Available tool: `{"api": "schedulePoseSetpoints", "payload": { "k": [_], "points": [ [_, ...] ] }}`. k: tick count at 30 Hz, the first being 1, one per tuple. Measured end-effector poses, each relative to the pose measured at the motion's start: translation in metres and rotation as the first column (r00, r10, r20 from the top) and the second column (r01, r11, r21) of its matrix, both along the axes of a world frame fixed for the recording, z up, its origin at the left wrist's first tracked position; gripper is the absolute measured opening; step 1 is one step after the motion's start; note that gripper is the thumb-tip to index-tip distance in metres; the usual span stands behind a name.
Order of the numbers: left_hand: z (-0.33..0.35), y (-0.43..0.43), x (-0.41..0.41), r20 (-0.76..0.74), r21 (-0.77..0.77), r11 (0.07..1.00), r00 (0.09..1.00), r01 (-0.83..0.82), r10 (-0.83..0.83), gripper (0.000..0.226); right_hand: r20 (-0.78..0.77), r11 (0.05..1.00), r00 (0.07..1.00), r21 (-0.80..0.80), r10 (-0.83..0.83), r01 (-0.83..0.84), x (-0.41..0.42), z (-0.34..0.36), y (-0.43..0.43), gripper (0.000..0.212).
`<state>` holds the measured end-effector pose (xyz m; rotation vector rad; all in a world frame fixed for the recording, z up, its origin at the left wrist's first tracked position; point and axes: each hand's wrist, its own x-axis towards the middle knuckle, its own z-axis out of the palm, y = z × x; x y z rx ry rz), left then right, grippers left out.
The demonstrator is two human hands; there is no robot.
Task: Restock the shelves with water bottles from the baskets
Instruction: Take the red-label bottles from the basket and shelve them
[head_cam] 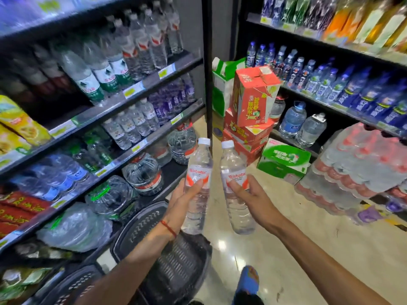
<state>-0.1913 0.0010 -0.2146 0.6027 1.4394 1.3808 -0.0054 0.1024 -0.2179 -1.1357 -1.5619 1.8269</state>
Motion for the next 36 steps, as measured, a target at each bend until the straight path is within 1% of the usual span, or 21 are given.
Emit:
{"api": "schedulePoseSetpoints", "payload": {
  "k": [3,7,10,15,17,18,21,22,23,25,27,28,31,32,33,35,36],
  "points": [
    [0.012,0.041,0.019,-0.017,0.009,0.997,0.997,-0.073,0.073,0.047,-0.019,0.996,0.997,0.048,0.070,-0.069,0.007,0.014,0.060,0.037],
    [0.020,0.085,0.021,-0.039,0.006,0.987,0.986,-0.161,0.161,0.047,-0.047,0.994,0.994,0.066,0.094,-0.091,0.001,0.026,0.132,0.052],
    [0.022,0.116,0.007,-0.057,0.030,0.972,0.971,-0.232,0.233,0.047,-0.042,0.986,0.989,0.094,0.141,-0.137,-0.013,0.030,0.179,0.051],
    [0.027,0.175,-0.036,-0.106,0.082,0.957,0.952,-0.280,0.288,0.037,-0.023,0.970,0.977,0.121,0.213,-0.209,-0.062,0.035,0.256,0.048],
    [0.027,0.202,-0.060,-0.118,0.104,0.951,0.946,-0.291,0.302,0.038,0.006,0.957,0.967,0.146,0.253,-0.251,-0.087,0.037,0.286,0.042],
    [0.028,0.216,-0.072,-0.120,0.122,0.946,0.941,-0.302,0.316,0.039,0.007,0.948,0.961,0.164,0.277,-0.274,-0.100,0.037,0.301,0.045],
    [0.029,0.261,-0.107,-0.067,0.165,0.930,0.937,-0.328,0.342,0.039,0.014,0.928,0.951,0.213,0.309,-0.305,-0.139,0.039,0.345,0.064],
    [0.030,0.274,-0.118,-0.035,0.170,0.922,0.933,-0.348,0.358,0.040,0.020,0.917,0.944,0.232,0.329,-0.324,-0.152,0.041,0.358,0.067],
    [0.031,0.286,-0.129,-0.012,0.171,0.914,0.926,-0.369,0.376,0.045,0.015,0.912,0.940,0.239,0.341,-0.334,-0.165,0.043,0.370,0.067],
    [0.035,0.308,-0.150,0.017,0.182,0.897,0.913,-0.403,0.407,0.051,0.020,0.898,0.931,0.257,0.364,-0.357,-0.189,0.046,0.394,0.060],
    [0.035,0.323,-0.169,0.025,0.189,0.884,0.902,-0.428,0.431,0.049,0.015,0.881,0.913,0.259,0.407,-0.396,-0.210,0.049,0.415,0.050],
    [0.036,0.328,-0.175,0.043,0.183,0.878,0.896,-0.442,0.442,0.048,0.018,0.881,0.915,0.263,0.403,-0.393,-0.219,0.051,0.424,0.049],
    [0.038,0.343,-0.197,0.054,0.178,0.863,0.881,-0.472,0.471,0.043,0.028,0.863,0.910,0.309,0.413,-0.400,-0.249,0.055,0.456,0.060],
    [0.038,0.348,-0.204,0.045,0.180,0.853,0.871,-0.489,0.490,0.046,0.040,0.847,0.903,0.330,0.428,-0.416,-0.259,0.059,0.466,0.063],
    [0.040,0.352,-0.210,0.037,0.183,0.841,0.858,-0.510,0.512,0.053,0.045,0.831,0.896,0.355,0.441,-0.427,-0.270,0.062,0.478,0.064],
    [0.045,0.362,-0.220,0.017,0.172,0.823,0.837,-0.541,0.547,0.079,0.063,0.787,0.878,0.417,0.475,-0.455,-0.293,0.066,0.502,0.062],
    [0.045,0.367,-0.221,0.005,0.163,0.812,0.823,-0.561,0.568,0.087,0.063,0.770,0.867,0.431,0.494,-0.470,-0.304,0.070,0.512,0.061]
  ]
}}
